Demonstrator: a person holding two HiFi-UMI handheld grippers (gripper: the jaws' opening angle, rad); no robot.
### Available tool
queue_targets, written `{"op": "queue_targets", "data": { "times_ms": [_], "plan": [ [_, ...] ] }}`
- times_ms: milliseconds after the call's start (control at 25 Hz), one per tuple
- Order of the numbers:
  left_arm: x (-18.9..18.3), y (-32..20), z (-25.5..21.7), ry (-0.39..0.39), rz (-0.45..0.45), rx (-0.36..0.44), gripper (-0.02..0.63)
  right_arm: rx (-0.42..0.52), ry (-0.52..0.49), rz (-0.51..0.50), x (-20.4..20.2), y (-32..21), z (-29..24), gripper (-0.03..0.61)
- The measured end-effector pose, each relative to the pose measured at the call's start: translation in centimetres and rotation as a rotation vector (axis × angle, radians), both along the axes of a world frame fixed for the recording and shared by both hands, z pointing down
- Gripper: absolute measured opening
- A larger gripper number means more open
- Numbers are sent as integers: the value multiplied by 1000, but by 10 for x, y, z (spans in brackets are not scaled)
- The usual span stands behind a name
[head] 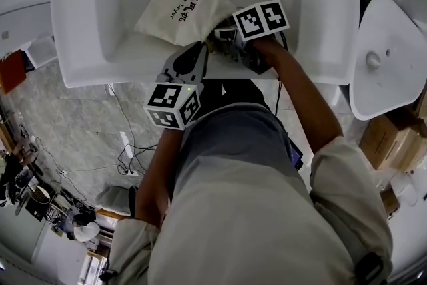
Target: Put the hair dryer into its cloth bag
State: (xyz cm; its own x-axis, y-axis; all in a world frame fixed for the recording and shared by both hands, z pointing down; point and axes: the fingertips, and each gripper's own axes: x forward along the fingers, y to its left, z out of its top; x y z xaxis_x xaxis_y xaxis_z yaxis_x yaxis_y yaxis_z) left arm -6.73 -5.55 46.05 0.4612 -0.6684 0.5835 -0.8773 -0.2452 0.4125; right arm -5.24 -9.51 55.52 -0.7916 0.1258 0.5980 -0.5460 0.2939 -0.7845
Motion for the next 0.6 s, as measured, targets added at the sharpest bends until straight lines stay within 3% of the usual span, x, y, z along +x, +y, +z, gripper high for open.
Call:
{"op": "queue_targets", "data": {
  "times_ms": [360,600],
  "plan": [
    [5,3,3,-23,-13,-8,25,50,26,-11,16,-1,-6,494],
    [-14,7,3,-46,-42,-3,34,74,44,-27,12,4,-13,492]
  ]
}}
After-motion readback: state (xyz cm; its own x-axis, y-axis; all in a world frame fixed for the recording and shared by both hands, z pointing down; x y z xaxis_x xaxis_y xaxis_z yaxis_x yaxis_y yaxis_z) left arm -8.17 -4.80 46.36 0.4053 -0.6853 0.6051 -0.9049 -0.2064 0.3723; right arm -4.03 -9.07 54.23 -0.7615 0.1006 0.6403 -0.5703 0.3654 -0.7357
